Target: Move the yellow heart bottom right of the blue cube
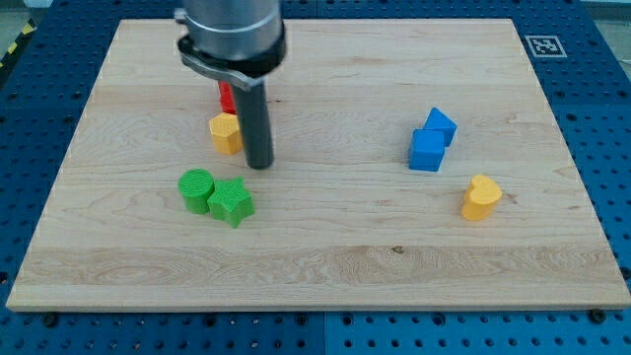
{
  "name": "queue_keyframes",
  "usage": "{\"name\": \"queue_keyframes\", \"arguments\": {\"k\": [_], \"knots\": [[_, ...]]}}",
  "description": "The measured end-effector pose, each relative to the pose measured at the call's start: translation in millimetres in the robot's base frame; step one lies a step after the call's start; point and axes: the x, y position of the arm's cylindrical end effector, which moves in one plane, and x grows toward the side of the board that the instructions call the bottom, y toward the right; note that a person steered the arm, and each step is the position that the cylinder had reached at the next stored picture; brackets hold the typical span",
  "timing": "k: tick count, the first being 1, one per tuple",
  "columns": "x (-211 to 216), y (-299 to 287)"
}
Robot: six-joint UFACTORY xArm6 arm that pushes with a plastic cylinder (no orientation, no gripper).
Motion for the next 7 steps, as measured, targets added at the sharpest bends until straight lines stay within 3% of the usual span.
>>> {"name": "queue_keyframes", "arguments": {"k": [3, 5, 7], "knots": [[99.3, 184.1], [60.9, 264.4], [49.2, 261.9]]}}
